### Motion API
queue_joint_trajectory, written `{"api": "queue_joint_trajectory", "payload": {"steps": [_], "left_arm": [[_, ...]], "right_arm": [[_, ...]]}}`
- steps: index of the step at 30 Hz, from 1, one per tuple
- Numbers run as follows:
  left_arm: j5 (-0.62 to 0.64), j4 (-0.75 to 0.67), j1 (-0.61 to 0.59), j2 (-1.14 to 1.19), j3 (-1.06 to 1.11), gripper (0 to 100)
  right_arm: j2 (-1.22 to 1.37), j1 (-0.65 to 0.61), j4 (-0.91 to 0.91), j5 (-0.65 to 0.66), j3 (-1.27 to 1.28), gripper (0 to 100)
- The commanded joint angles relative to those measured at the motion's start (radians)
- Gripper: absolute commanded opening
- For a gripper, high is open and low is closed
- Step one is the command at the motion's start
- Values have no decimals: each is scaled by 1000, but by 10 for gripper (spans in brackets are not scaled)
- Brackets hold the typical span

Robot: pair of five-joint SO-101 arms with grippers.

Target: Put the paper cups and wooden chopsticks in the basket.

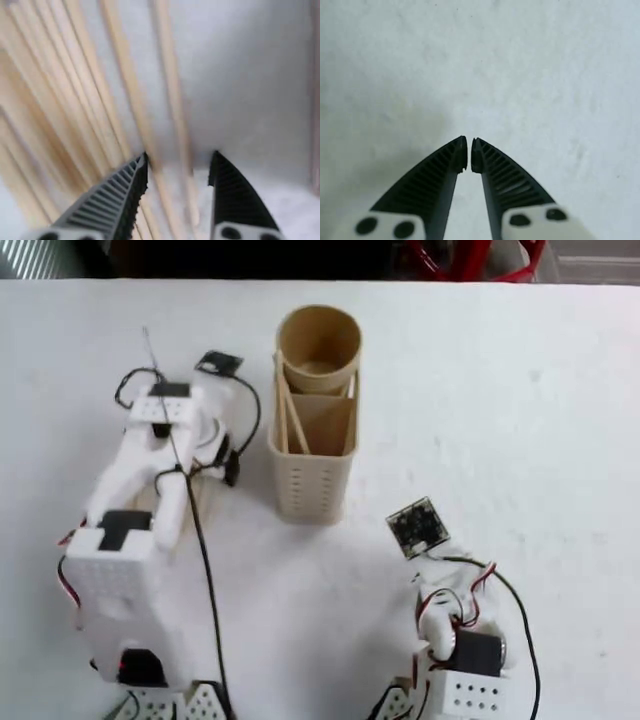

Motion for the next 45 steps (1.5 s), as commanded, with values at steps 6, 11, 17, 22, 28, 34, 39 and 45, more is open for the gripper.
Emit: {"api": "queue_joint_trajectory", "payload": {"steps": [6, 11, 17, 22, 28, 34, 39, 45], "left_arm": [[9, 115, 13, 99, -149, 155], [9, 157, 13, 125, -184, 59], [8, 158, 10, 122, -180, 53], [3, 183, 10, 50, -183, 53], [11, 222, -31, -168, -169, 53], [51, 209, -51, -346, -109, 53], [89, 210, -47, -449, -94, 53], [95, 215, -50, -509, -78, 53]], "right_arm": [[-7, -5, 4, 5, 9, 28], [-7, -5, 4, 5, 9, 28], [-7, -5, 4, 5, 9, 28], [-7, -5, 4, 5, 9, 28], [-7, -5, 4, 5, 9, 28], [-7, -5, 4, 5, 9, 28], [-7, -5, 4, 5, 9, 28], [-7, -5, 4, 5, 9, 28]]}}
